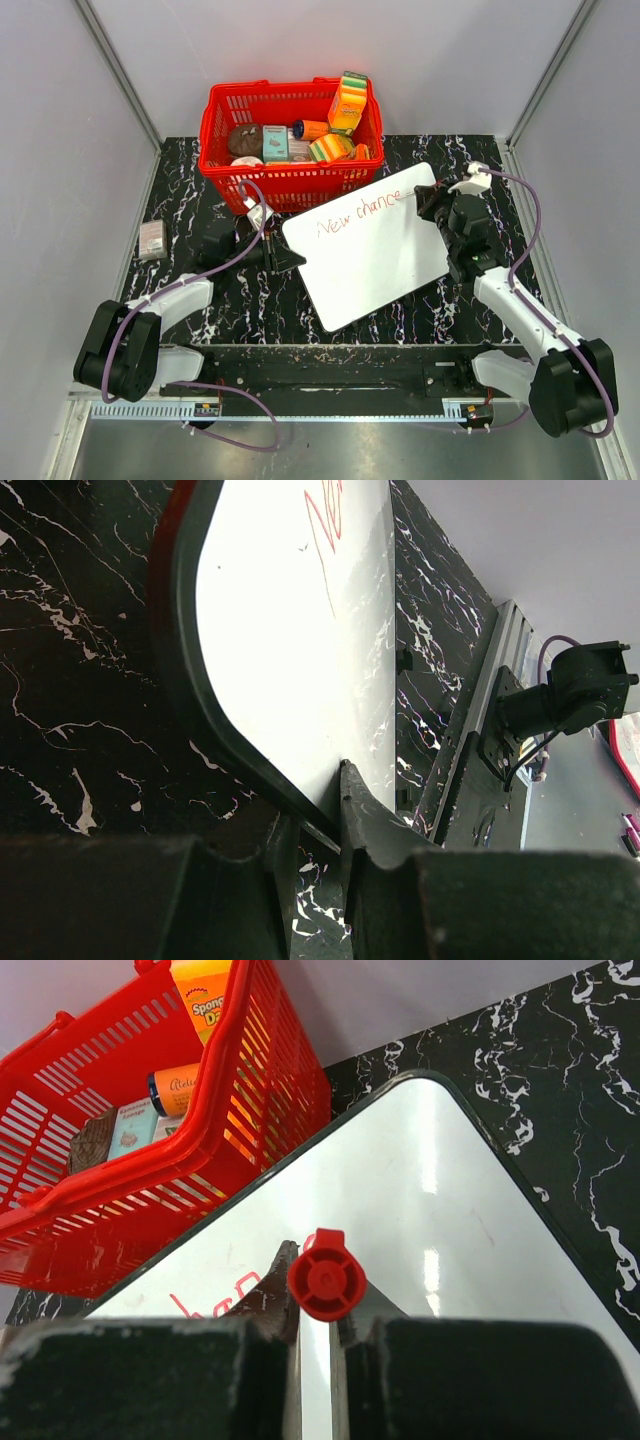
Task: Write a sentence on the whiteboard
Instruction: Write on the whiteboard with the whiteboard marker without the cap.
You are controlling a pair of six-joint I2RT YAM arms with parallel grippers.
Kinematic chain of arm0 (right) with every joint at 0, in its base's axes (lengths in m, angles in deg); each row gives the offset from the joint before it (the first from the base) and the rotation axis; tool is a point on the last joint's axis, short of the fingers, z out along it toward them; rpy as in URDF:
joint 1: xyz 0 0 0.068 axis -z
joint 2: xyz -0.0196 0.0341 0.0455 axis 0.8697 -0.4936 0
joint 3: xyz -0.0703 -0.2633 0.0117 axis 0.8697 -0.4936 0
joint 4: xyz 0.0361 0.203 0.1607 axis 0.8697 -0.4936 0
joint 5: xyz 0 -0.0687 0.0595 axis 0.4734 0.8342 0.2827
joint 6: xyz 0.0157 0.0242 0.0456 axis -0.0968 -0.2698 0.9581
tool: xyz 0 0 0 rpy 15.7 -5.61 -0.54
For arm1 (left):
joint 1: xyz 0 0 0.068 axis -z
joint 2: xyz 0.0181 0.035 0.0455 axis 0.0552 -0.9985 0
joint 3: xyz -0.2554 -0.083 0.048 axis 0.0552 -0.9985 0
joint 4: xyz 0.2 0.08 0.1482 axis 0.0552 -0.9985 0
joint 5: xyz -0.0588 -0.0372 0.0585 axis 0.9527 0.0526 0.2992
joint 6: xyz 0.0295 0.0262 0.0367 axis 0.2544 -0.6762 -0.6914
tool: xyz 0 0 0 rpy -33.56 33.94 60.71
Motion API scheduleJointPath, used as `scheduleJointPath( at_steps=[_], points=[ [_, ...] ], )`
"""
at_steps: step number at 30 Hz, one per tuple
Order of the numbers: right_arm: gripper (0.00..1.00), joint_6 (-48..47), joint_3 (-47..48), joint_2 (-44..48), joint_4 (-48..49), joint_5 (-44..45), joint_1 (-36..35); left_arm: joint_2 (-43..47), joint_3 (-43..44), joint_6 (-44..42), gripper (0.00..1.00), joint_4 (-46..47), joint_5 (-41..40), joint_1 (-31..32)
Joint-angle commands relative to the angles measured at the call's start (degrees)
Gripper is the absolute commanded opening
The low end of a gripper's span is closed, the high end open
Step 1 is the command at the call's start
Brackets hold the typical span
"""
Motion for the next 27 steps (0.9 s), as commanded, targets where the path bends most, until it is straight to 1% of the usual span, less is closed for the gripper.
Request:
scheduleJointPath(
  at_steps=[1,13,27],
  points=[
    [0.00,-0.1,-1.4,0.9,-2.4,-0.1,0.1,-1.7,-0.5,-10.3,0.00,-3.0,-0.7,2.0],
    [0.00,-1.4,-1.6,2.7,-3.1,4.1,0.2,-1.7,-0.4,-10.4,0.00,-3.1,-0.8,2.1],
    [0.00,-1.8,1.7,0.6,-1.8,4.4,0.5,-1.6,-0.5,-10.4,0.00,-3.2,-0.9,2.1]
  ],
)
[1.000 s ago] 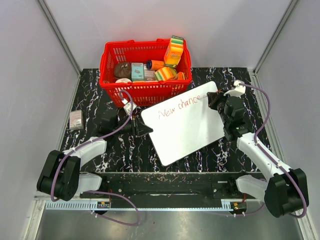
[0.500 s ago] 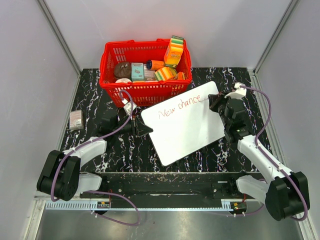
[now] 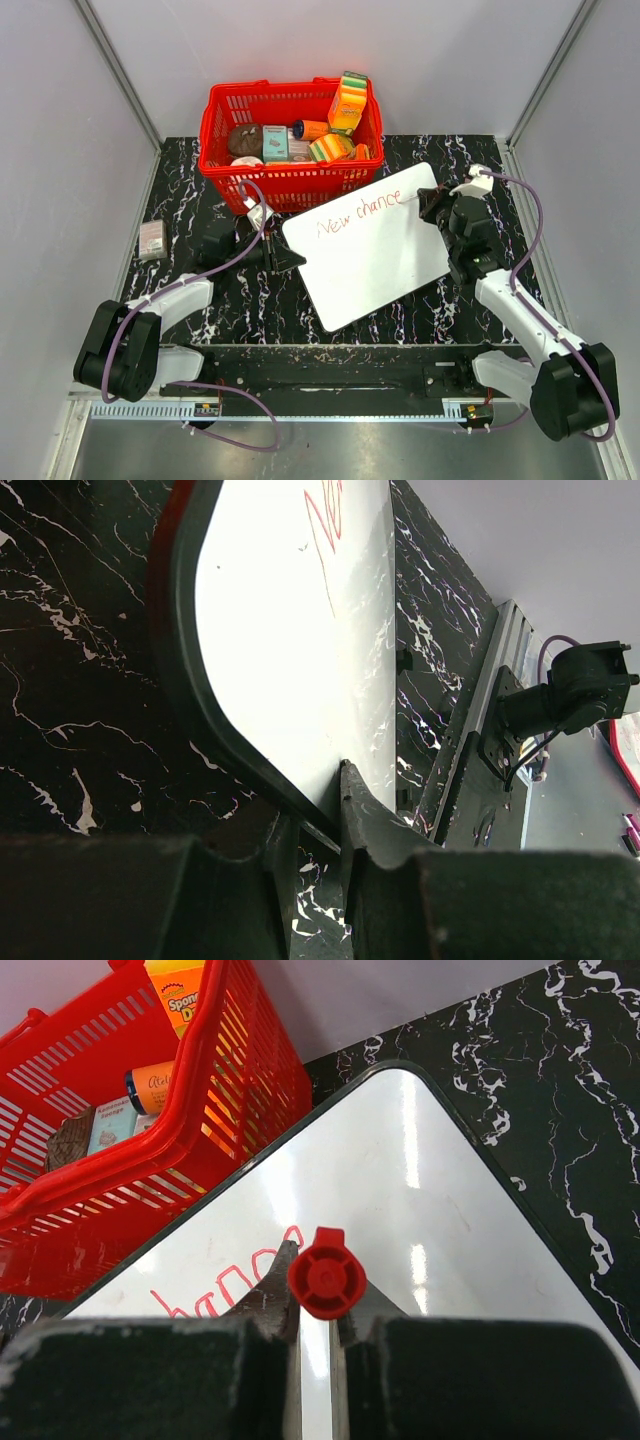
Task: Write a sentence on the whiteboard
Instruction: Write on the whiteboard with the whiteboard marker without the cap.
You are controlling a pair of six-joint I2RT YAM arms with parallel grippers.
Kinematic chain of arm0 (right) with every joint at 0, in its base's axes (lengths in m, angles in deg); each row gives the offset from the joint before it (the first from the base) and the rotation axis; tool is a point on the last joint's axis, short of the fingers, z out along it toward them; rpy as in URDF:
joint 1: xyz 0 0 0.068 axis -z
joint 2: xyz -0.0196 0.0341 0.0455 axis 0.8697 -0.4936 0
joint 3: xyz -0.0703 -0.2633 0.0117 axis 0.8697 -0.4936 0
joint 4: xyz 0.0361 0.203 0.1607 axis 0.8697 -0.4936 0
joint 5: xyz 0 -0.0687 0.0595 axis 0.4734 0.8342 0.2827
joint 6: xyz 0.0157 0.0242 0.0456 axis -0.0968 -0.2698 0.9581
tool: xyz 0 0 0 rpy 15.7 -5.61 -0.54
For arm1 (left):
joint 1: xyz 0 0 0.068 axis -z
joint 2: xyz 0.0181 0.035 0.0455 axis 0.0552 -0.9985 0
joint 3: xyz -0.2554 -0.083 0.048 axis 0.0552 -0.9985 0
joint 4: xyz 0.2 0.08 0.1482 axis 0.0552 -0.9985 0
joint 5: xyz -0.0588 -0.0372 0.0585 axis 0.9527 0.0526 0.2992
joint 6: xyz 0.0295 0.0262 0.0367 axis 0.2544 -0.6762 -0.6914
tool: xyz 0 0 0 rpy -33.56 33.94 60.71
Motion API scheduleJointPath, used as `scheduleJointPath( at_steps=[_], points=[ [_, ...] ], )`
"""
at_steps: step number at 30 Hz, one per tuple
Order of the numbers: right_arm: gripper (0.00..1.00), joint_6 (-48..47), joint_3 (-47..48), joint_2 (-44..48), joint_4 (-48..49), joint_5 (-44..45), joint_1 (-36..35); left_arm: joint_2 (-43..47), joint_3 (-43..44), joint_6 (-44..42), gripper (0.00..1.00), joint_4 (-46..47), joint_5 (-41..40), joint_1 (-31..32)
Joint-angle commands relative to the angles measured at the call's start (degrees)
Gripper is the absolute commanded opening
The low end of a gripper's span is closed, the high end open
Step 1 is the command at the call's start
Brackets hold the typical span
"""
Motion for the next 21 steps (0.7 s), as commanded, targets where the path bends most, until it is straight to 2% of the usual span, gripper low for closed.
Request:
scheduleJointPath(
  at_steps=[1,13,21],
  points=[
    [0.00,-1.6,3.1,-1.1,0.2,2.4,0.4,-1.6,-0.5,-10.4,0.00,-3.2,-0.8,2.0],
    [0.00,-2.1,5.1,3.0,-1.1,3.8,0.4,-1.6,-0.3,-10.5,0.00,-3.3,-0.7,2.1],
    [0.00,-2.4,7.1,0.2,-0.5,4.5,0.7,-1.6,-0.4,-10.5,0.00,-3.3,-0.6,2.2]
  ],
)
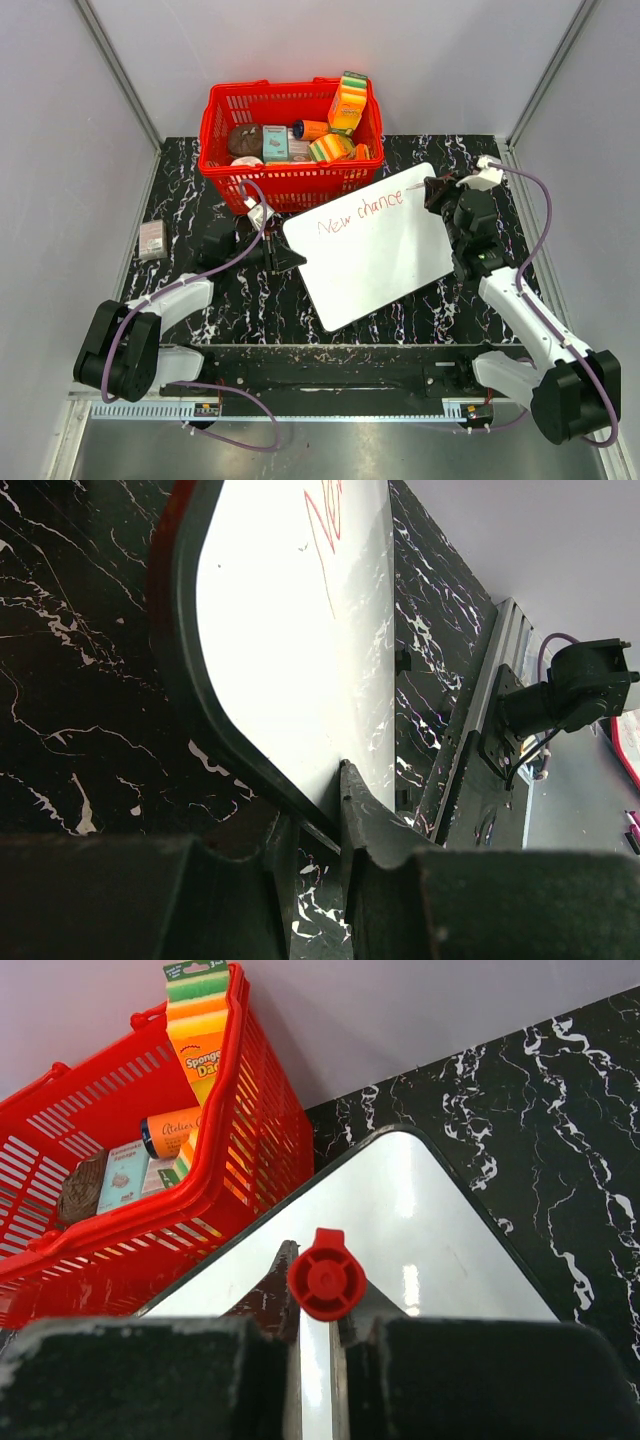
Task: Write a sentence on the whiteboard
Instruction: Write on the whiteboard with the whiteboard marker without the cap.
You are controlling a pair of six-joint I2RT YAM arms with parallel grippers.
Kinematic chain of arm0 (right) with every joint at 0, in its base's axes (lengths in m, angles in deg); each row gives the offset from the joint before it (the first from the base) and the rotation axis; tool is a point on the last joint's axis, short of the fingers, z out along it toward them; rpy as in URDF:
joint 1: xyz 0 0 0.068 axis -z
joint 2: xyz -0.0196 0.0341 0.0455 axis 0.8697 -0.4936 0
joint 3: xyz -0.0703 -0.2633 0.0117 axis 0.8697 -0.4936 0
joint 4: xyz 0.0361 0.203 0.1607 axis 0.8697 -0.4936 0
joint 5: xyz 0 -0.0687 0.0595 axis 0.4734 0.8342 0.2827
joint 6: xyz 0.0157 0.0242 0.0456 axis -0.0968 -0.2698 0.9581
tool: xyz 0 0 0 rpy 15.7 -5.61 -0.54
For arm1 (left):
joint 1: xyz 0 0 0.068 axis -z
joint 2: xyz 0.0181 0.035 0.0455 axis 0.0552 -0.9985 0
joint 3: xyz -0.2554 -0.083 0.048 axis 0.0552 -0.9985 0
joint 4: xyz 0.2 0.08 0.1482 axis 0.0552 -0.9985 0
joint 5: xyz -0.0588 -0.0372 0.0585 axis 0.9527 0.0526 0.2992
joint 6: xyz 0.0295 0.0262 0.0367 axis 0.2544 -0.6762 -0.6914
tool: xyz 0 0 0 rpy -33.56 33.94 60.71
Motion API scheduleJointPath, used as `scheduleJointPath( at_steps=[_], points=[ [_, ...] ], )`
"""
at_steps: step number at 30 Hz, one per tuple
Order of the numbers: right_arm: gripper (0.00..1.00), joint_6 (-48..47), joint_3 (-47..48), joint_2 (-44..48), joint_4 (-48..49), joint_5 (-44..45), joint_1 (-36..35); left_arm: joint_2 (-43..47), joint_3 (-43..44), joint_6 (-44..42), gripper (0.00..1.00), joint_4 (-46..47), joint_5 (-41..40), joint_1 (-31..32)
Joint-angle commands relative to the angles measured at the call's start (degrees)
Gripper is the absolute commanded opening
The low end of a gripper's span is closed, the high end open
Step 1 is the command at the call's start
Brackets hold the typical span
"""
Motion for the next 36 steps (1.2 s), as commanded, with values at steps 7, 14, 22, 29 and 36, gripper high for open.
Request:
scheduleJointPath(
  at_steps=[7,14,22,29,36],
  points=[
    [0.00,-0.8,4.9,-3.5,1.8,1.6,0.9,-1.6,-0.5,-10.0,0.00,-3.4,-0.6,1.9],
    [0.00,-0.7,4.8,-5.0,2.4,1.6,1.1,-1.6,-0.6,-10.0,0.00,-3.3,-0.6,2.0],
    [0.00,-0.5,4.6,-6.0,2.5,0.9,1.3,-1.6,-0.6,-10.0,0.00,-3.3,-0.4,2.0],
    [0.00,0.1,3.9,-5.7,1.9,-1.4,1.5,-1.6,-0.6,-10.0,0.00,-3.3,-0.6,2.0],
    [0.00,0.7,2.8,-4.9,1.3,-3.1,1.3,-1.6,-0.6,-10.0,0.00,-3.3,-0.5,2.1]
  ],
)
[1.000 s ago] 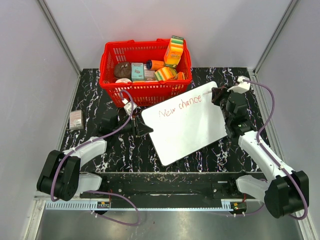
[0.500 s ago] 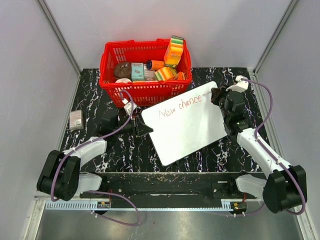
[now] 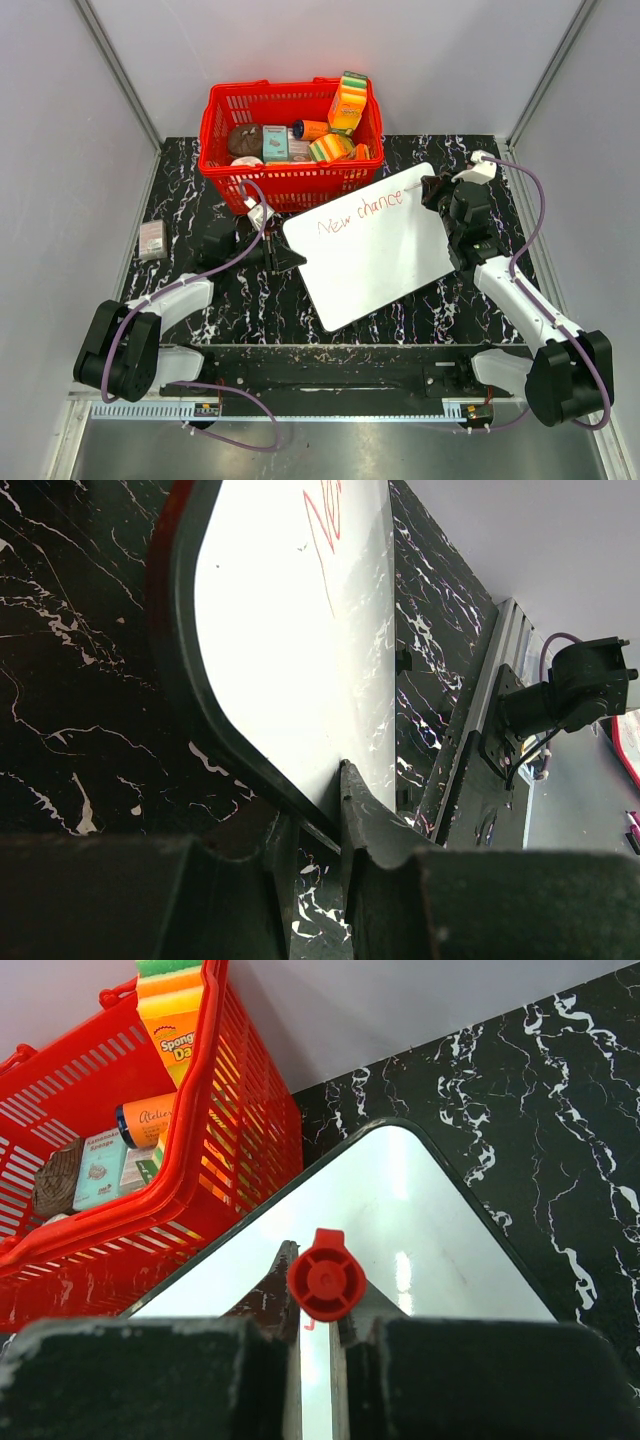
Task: Write a sentence on the whiteboard
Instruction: Write on the whiteboard with the whiteboard marker without the cap.
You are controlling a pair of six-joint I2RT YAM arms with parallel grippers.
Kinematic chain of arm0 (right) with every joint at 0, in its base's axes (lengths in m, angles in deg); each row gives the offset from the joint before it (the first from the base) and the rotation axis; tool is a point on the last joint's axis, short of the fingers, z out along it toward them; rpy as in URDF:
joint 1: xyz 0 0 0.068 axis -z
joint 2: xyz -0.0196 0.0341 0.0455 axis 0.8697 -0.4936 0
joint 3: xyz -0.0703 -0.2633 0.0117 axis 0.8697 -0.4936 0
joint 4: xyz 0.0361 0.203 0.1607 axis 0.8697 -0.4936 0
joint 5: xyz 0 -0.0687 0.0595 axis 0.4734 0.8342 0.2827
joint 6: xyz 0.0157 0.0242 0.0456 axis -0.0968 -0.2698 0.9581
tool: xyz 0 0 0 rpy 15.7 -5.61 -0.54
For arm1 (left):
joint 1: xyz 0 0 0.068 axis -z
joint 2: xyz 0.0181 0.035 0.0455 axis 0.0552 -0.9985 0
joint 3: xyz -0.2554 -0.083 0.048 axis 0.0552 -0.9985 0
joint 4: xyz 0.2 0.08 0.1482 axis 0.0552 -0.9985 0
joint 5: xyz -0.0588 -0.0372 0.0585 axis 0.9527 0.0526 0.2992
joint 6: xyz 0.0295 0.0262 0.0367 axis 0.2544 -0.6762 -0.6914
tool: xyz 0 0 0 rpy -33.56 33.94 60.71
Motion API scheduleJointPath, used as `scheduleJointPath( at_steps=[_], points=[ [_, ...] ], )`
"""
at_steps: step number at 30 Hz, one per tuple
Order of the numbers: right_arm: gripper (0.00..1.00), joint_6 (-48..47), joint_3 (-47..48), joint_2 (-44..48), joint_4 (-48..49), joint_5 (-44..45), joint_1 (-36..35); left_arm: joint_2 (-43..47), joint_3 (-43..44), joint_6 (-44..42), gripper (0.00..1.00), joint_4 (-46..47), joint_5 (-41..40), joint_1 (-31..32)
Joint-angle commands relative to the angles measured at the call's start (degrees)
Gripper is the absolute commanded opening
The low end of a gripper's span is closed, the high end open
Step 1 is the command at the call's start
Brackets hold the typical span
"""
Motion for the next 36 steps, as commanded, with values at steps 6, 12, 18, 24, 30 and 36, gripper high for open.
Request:
scheduleJointPath(
  at_steps=[6,12,18,24,30,36],
  points=[
    [0.00,1.1,-0.7,0.8,-0.1,-2.4,0.3,-1.6,-0.5,-9.9,0.00,-3.3,-0.6,2.0],
    [0.00,1.2,-2.2,1.9,-1.0,-2.5,0.3,-1.6,-0.5,-9.9,0.00,-3.3,-0.7,2.1],
    [0.00,0.8,-3.0,2.6,-1.4,-1.0,0.3,-1.6,-0.5,-9.9,0.00,-3.3,-0.7,2.1],
    [0.00,1.0,-3.7,3.8,-1.8,2.6,0.4,-1.6,-0.5,-9.9,0.00,-3.3,-0.6,2.1],
    [0.00,1.2,-4.2,4.3,-2.0,2.6,0.6,-1.6,-0.5,-9.9,0.00,-3.3,-0.6,2.2],
    [0.00,2.1,-5.5,4.1,-1.8,0.5,0.7,-1.6,-0.6,-10.0,0.00,-3.3,-0.7,2.2]
  ],
)
